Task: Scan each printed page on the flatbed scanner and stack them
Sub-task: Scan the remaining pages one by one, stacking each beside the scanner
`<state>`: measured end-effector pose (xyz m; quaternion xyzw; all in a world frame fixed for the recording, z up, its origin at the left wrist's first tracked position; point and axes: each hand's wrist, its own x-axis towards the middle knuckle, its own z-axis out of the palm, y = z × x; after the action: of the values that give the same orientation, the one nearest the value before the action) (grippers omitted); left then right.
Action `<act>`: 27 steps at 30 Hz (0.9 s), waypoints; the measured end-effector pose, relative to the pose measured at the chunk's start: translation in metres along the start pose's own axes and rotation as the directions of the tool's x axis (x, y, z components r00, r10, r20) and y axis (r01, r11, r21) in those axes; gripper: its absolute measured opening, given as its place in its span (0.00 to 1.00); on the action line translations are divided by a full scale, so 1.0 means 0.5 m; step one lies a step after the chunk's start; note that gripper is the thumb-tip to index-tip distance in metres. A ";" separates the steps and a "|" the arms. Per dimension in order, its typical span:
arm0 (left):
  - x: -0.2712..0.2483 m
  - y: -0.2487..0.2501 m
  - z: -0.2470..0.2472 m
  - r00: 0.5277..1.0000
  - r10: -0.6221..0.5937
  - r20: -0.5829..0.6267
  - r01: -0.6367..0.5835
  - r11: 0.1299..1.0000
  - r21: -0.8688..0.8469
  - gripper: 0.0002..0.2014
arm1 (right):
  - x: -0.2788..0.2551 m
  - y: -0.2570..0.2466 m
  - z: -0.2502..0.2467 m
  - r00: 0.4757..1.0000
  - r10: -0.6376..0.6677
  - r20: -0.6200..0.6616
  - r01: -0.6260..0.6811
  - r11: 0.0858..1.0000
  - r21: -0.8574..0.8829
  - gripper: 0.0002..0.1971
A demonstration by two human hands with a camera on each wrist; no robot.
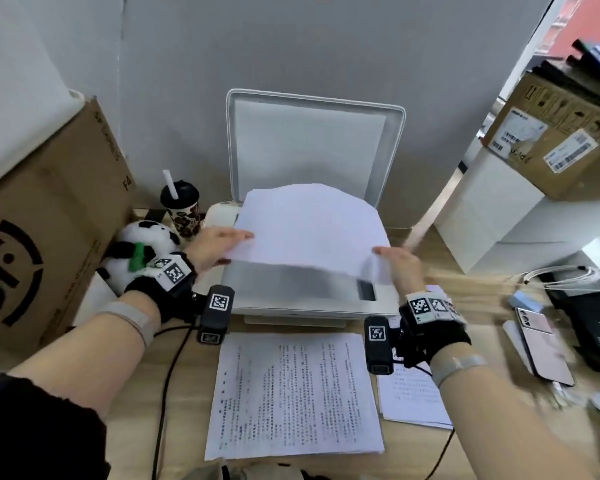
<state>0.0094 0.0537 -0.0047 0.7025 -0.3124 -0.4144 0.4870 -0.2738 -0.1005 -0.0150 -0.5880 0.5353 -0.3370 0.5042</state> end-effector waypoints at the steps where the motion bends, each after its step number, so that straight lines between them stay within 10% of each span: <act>1: 0.002 -0.017 -0.001 0.999 -0.034 0.023 0.032 0.996 0.084 0.11 | 0.001 0.016 0.007 0.999 0.002 0.038 0.002 0.995 -0.100 0.14; 15: 0.027 -0.100 0.029 0.973 -0.028 -0.230 0.183 0.702 0.688 0.19 | 0.018 0.097 0.048 0.990 -0.013 0.141 0.111 0.694 -0.711 0.20; 27: 0.064 -0.075 0.041 0.997 -0.075 -0.024 0.060 0.525 0.849 0.33 | 0.035 0.103 0.051 0.982 -0.055 0.183 0.180 0.591 -0.786 0.33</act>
<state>0.0076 0.0303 -0.0526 0.8588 -0.4507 -0.2344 0.0656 -0.2613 -0.1071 -0.0733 -0.8072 0.5527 -0.0525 0.2006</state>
